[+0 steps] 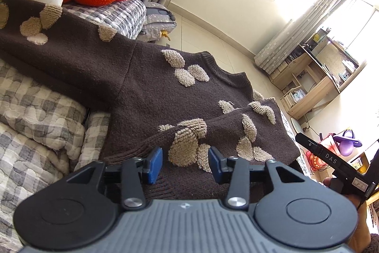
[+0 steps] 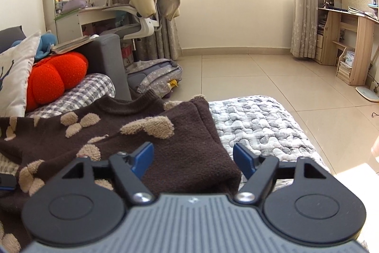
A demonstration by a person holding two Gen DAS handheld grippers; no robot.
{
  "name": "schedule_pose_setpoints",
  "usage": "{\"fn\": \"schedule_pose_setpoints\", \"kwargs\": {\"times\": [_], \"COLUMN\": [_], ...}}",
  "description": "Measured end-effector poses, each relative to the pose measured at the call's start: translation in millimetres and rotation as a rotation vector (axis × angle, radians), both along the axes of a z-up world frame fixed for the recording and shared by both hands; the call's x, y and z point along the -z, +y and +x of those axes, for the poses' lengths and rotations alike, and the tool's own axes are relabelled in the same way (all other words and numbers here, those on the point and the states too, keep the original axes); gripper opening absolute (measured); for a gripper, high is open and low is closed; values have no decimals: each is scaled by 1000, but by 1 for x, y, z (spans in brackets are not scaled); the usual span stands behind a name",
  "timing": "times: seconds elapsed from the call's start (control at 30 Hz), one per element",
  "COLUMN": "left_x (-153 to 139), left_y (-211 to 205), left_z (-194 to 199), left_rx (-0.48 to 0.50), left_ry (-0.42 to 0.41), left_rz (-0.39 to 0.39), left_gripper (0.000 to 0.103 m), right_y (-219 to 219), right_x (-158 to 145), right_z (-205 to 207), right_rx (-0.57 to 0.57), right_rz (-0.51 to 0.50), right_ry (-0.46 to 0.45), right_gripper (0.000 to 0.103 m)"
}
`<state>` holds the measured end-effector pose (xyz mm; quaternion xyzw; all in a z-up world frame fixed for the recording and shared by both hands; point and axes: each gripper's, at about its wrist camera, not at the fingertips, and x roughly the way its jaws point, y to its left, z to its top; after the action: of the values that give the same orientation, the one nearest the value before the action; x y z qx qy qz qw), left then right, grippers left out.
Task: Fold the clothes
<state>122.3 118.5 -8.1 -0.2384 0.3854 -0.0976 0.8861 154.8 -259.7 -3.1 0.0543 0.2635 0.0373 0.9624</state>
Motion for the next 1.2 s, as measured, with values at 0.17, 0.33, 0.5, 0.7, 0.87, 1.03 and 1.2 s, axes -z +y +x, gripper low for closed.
{"fn": "schedule_pose_setpoints", "kwargs": {"times": [0.17, 0.33, 0.5, 0.7, 0.87, 1.03, 1.2], "left_x": [3, -2, -5, 3, 9, 11, 1], "left_y": [1, 1, -4, -22, -28, -23, -6], "left_z": [2, -1, -3, 3, 2, 3, -1], "left_rx": [-13, -38, -13, 60, 86, 84, 27], "left_ry": [17, -21, -54, -27, -12, -4, 2], "left_rz": [11, 23, -5, 14, 52, 29, -6], "left_gripper": [43, 44, 44, 44, 44, 43, 44], "right_y": [13, 31, 52, 72, 55, 14, -12], "right_x": [0, 7, 19, 31, 32, 33, 22], "right_z": [4, 13, 13, 9, 13, 18, 13], "right_rx": [-43, -88, -153, -222, -196, -155, -138], "right_rz": [20, 9, -14, -86, -73, -5, 99], "right_ry": [-1, 14, 34, 51, 66, 87, 82], "right_gripper": [77, 76, 76, 75, 75, 66, 67]}}
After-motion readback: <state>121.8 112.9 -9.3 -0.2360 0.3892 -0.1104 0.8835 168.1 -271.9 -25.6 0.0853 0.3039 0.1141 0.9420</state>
